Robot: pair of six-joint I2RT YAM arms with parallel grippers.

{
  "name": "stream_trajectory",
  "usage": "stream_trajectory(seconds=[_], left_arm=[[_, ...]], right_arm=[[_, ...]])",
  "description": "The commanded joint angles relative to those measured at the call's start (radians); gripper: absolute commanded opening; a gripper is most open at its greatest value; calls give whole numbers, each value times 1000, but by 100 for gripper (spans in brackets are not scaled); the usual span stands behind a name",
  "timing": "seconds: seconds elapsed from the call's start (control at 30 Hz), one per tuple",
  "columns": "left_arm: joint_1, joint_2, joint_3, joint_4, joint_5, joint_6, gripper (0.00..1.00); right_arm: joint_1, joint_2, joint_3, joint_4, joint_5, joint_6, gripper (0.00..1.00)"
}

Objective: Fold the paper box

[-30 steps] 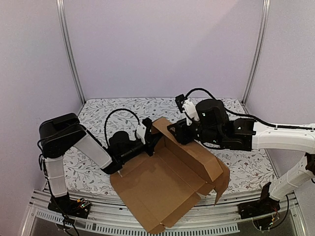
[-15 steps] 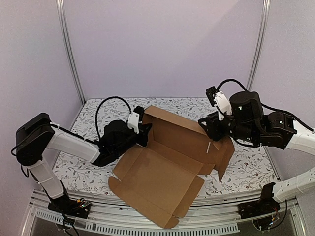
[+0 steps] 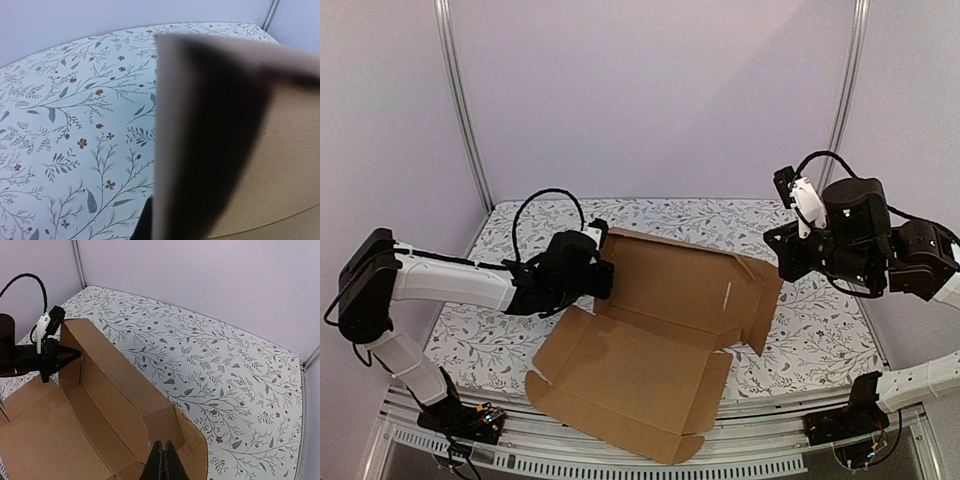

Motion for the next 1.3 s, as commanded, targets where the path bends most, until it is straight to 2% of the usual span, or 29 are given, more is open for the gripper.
stream_trajectory(seconds=[0.0, 0.13, 0.5, 0.77, 0.93, 1.27], left_arm=[[9, -46, 45, -244, -75, -132, 0], [8, -54, 56, -326, -84, -172, 0], [2, -71, 47, -361, -53, -224, 0], [-3, -74, 44, -365, -46, -249, 0], [-5, -72, 47, -366, -49, -251, 0], [-16, -68, 45, -357, -26, -263, 0]], right_arm=[[-18, 36, 2, -52, 52, 4, 0], [-59, 77, -15, -44, 31, -3, 0], [-177, 240, -52, 91, -128, -1, 0], [-190, 418, -74, 210, -225, 32, 0], [-188, 481, -106, 345, -303, 94, 0], [-165, 521, -162, 590, -246, 228, 0]])
